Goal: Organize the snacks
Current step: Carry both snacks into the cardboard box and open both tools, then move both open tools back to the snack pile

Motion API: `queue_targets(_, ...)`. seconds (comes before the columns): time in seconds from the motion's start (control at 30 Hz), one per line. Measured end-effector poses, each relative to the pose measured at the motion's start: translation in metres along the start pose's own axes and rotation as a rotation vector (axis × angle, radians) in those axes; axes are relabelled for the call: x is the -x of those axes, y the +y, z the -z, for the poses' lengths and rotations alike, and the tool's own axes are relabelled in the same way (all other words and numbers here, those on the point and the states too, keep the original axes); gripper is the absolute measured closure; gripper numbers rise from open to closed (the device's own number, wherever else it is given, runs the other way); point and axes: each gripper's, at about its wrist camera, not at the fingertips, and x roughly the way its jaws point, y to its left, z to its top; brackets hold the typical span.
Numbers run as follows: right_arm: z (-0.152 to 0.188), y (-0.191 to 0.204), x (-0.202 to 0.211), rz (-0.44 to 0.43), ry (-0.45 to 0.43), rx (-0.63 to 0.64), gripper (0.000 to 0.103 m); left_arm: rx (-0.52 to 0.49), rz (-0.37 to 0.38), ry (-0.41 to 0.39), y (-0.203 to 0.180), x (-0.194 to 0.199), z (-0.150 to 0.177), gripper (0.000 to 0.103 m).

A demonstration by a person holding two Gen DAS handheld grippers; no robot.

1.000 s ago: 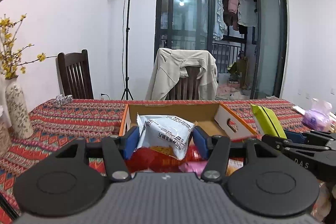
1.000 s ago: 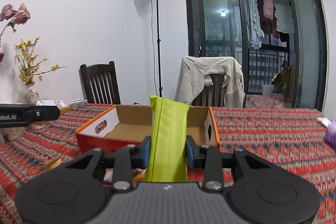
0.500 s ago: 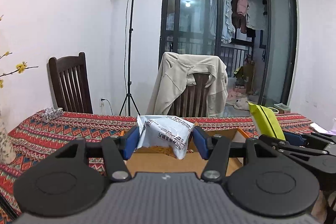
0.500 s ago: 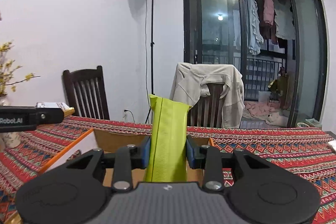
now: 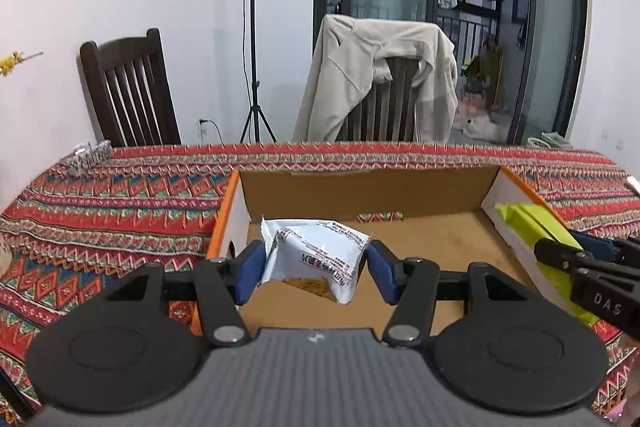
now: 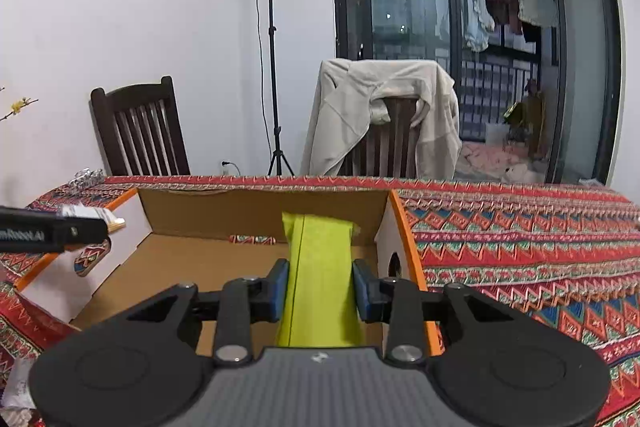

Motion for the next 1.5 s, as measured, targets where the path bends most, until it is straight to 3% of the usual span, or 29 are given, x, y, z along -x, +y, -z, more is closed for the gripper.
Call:
queue_targets(0.1, 0.003, -0.004, -0.006, -0.01, 0.021, -0.011, 0.071, -0.007, -0.002, 0.021, -0.003, -0.004, 0.004, 0.044)
queue_targets(0.17, 0.006, -0.005, -0.007, -0.014, 0.03, -0.016, 0.07, -0.005, 0.002, 0.024, -0.004, -0.004, 0.005, 0.037)
queue_targets(0.2, 0.006, -0.006, -0.008, -0.018, 0.034, -0.017, 0.07, -0.005, 0.004, 0.018, -0.004, -0.002, 0.005, 0.028)
queue_targets(0.27, 0.007, -0.004, -0.005, -0.02, 0.031, -0.017, 0.067, -0.009, 0.013, -0.005, -0.003, 0.003, 0.004, 0.025)
queue_targets(0.33, 0.006, -0.005, 0.001, -0.029, 0.021, -0.022, 0.046, -0.005, 0.008, -0.028, -0.004, 0.012, 0.001, 0.003)
queue_targets(0.37, 0.006, -0.005, 0.003, -0.032, 0.013, -0.025, 0.032, 0.001, 0.001, -0.043, -0.004, 0.016, -0.001, 0.0)
queue_targets(0.47, 0.003, -0.003, 0.01, -0.04, 0.0, -0.021, 0.015, 0.021, 0.0, -0.082, -0.001, 0.034, -0.007, 0.0)
queue_targets(0.5, 0.001, -0.002, 0.013, -0.038, -0.002, -0.02, 0.006, 0.031, 0.0, -0.088, 0.0, 0.039, -0.01, 0.0)
queue_targets(0.57, -0.004, 0.001, 0.022, -0.024, -0.018, -0.014, 0.0, 0.041, -0.002, -0.098, 0.002, 0.051, -0.012, 0.0)
queue_targets(0.73, -0.019, 0.009, 0.054, -0.028, -0.085, -0.007, 0.0, 0.051, -0.022, -0.127, 0.009, 0.083, -0.009, 0.0)
queue_targets(0.97, -0.017, 0.017, 0.097, -0.035, -0.096, 0.014, 0.0, 0.073, -0.021, -0.149, 0.015, 0.123, 0.006, 0.0)
queue_targets(1.23, 0.006, 0.02, 0.143, -0.023, -0.092, 0.037, 0.0, 0.093, 0.004, -0.161, 0.015, 0.162, 0.037, 0.0)
queue_targets(1.5, 0.048, 0.012, 0.176, -0.034, -0.053, 0.024, 0.0, 0.122, 0.031, -0.141, 0.015, 0.186, 0.089, 0.0)
